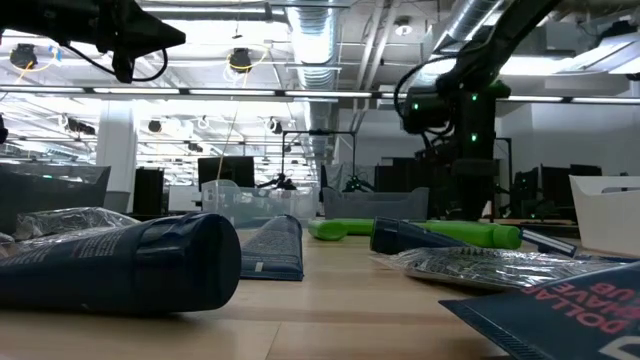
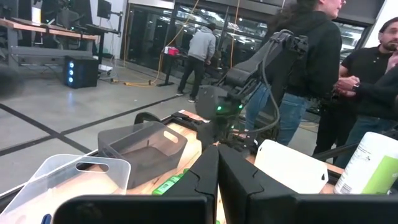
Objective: Pick & Place Travel size toiletries
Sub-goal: Put the blue razor into the white transparent bin
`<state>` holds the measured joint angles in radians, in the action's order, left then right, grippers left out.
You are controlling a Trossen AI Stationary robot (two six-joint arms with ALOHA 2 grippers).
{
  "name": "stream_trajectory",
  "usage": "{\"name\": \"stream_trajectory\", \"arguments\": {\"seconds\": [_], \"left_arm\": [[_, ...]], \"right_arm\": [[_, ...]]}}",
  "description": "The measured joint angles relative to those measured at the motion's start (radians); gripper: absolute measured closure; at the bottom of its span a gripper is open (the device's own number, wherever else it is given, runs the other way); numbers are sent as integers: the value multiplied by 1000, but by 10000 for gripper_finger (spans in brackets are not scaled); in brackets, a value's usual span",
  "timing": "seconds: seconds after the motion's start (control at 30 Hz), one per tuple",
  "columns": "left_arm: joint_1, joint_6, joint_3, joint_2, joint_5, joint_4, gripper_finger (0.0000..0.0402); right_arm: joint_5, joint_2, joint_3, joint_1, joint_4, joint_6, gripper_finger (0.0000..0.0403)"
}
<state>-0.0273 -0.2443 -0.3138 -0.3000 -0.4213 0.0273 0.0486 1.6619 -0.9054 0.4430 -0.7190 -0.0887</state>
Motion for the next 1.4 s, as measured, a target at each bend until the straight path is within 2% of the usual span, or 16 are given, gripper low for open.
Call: {"name": "stream_trajectory", "arguments": {"seconds": [0.2,0.47,0.53,0.6,0.77,0.93,1.17,1.4], "left_arm": [[0,0,0,0,0,0,401],[0,0,0,-1,2,-1,401],[0,0,0,-1,2,-1,401],[0,0,0,-1,2,-1,401],[0,0,0,-1,3,-1,401],[0,0,0,-1,3,-1,401],[0,0,0,-1,3,-1,401],[0,0,0,-1,3,-1,401]], "right_arm": [[-14,57,-4,16,9,-1,244],[-39,44,0,43,21,11,366],[-32,43,-1,43,20,14,386],[-30,43,-1,42,21,16,387],[-26,41,-1,41,23,45,362],[-6,-12,2,46,39,50,390],[-16,-121,2,55,34,117,373],[-23,-186,-92,3,29,136,390]]}}
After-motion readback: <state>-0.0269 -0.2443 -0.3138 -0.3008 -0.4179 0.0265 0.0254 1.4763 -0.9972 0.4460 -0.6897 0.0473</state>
